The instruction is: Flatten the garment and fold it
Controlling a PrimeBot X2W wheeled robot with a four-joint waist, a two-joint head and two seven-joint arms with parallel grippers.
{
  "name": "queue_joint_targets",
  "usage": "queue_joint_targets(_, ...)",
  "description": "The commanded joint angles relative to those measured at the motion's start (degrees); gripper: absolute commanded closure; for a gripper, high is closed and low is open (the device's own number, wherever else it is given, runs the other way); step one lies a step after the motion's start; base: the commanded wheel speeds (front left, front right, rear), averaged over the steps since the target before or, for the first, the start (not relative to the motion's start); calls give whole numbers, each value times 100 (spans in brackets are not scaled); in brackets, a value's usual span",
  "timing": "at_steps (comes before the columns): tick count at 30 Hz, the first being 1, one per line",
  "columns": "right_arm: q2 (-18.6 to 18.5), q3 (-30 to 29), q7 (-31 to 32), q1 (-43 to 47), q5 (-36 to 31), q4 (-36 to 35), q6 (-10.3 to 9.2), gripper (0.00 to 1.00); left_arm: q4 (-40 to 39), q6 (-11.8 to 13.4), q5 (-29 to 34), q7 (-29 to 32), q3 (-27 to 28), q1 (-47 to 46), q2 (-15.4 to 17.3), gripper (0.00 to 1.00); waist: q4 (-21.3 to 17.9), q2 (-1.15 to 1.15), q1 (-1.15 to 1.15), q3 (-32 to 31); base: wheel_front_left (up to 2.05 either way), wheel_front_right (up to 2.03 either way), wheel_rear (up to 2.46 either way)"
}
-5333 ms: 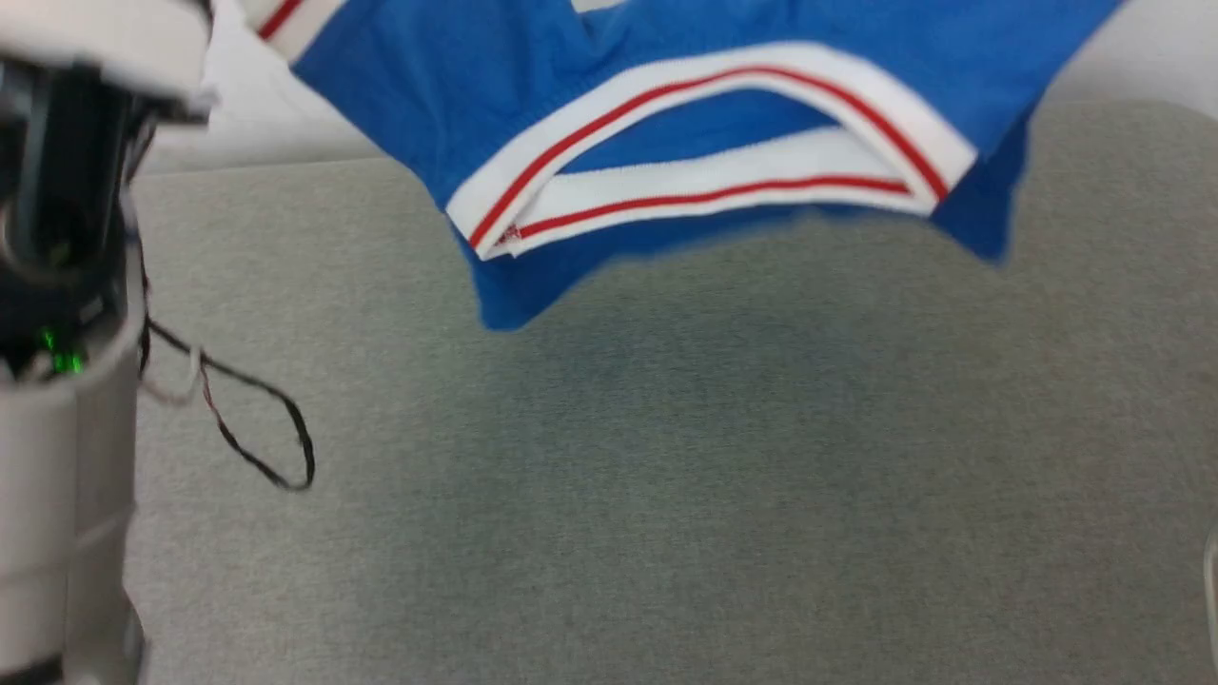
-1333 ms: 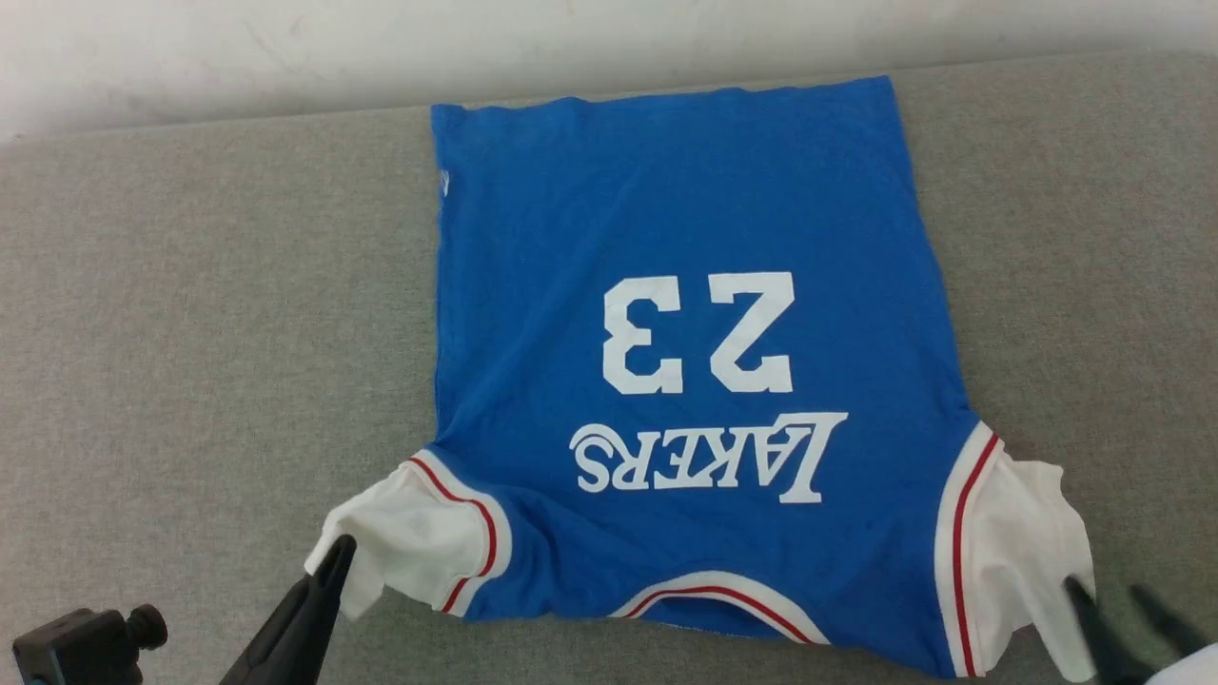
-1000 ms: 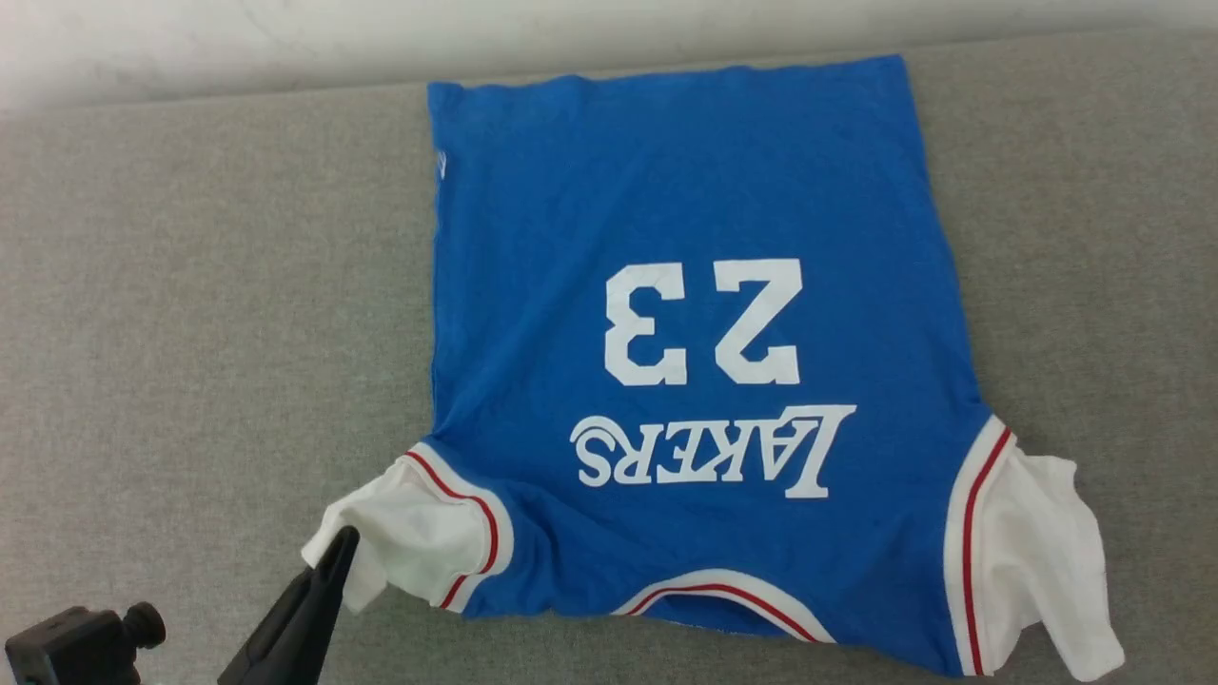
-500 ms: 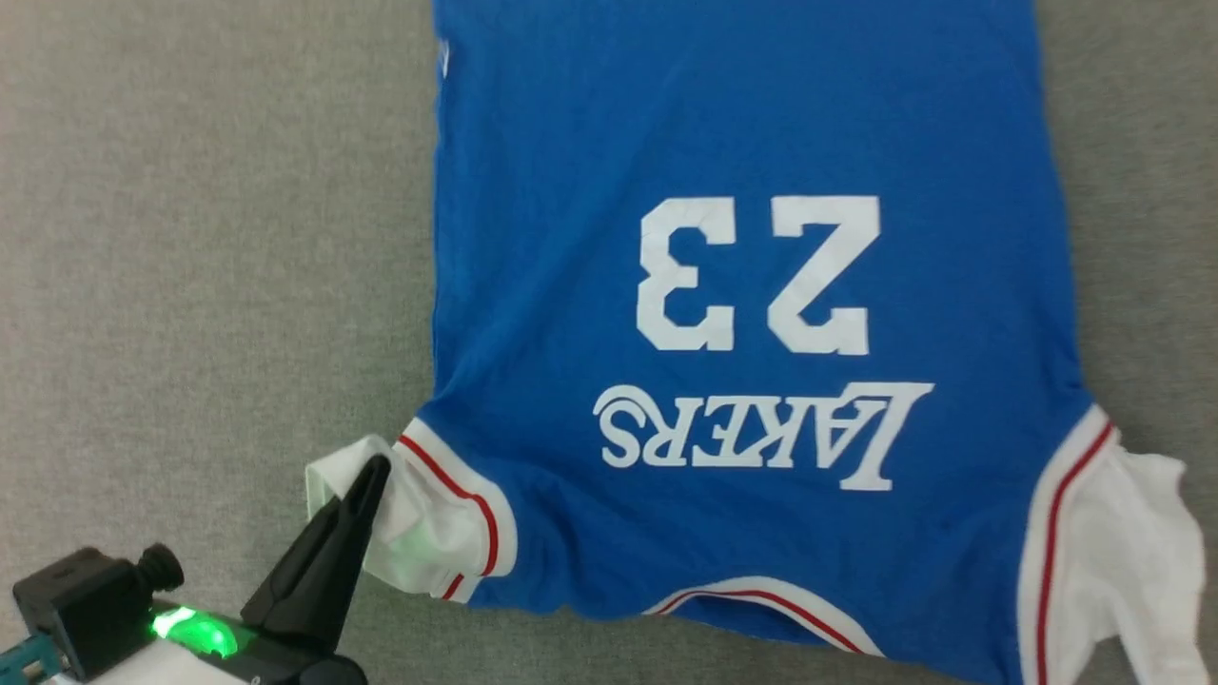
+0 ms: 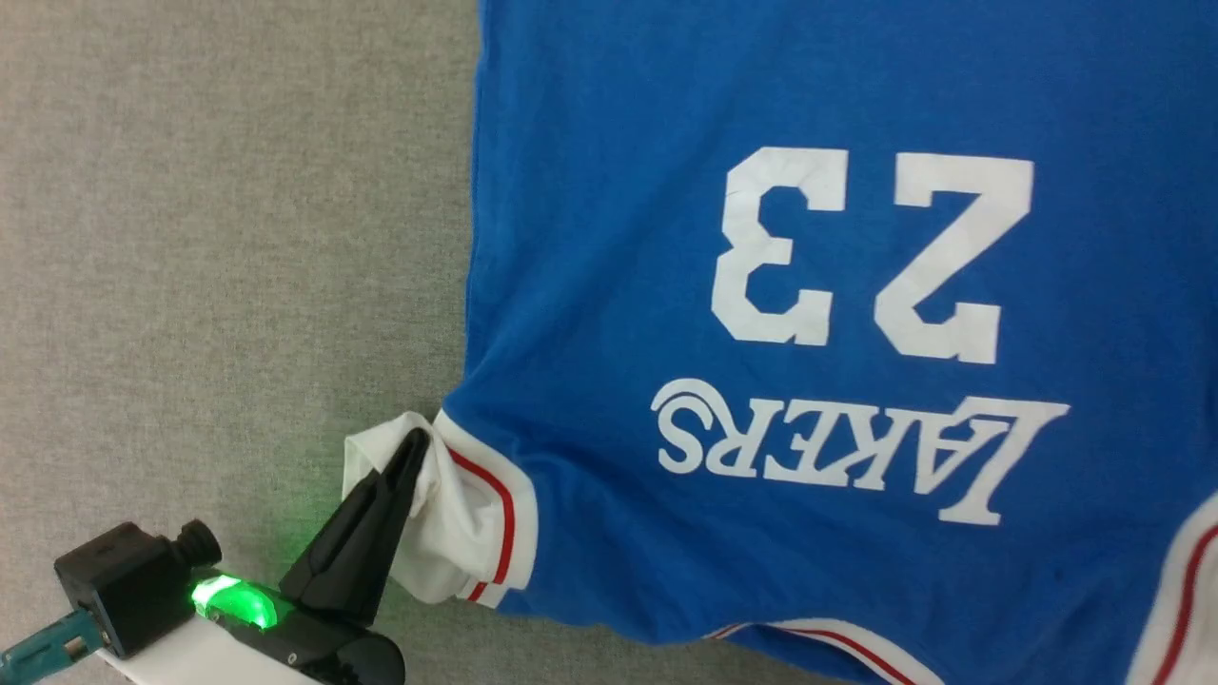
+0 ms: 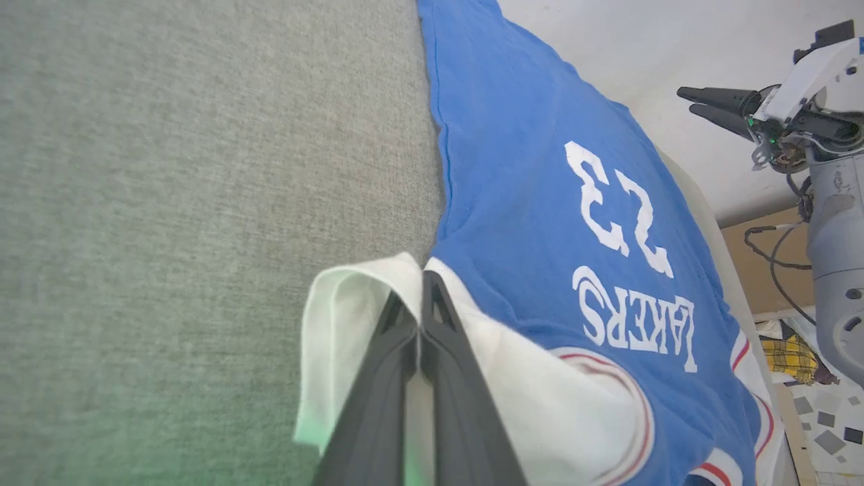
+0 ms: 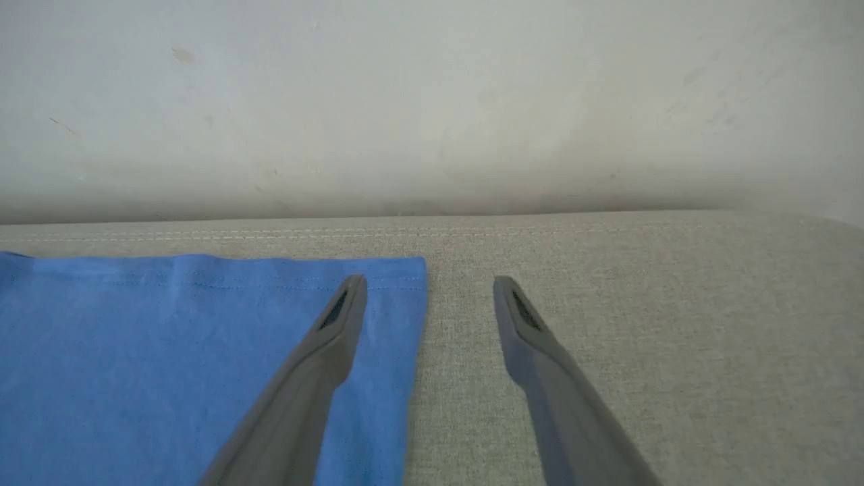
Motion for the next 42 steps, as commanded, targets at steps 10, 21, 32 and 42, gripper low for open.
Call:
queue_joint_targets(10,154,-119,-8,113,-230,71,-5,0,96,-86,57,-20,-32,-337,-1,100,161,0,-1,436,0,0,0)
queue_joint_targets(21,161,-22,-414,15,-209,196,-5,100,122,-11,109,-7,-6,-358,25,100,63,0,-1,409,0,0,0)
queue_joint_targets(32,-23,-302,-710,1347,937,-1087,-5,100,212,84,143,-56,60,-153,61,100,-301,0,-1,-507,0,0,0)
queue_joint_targets(42,799,-2164,-586,4775,1705,-2887,-5,100,120,184,103,32,110,187,172,100,-811,0,-1,-1180,0,0,0)
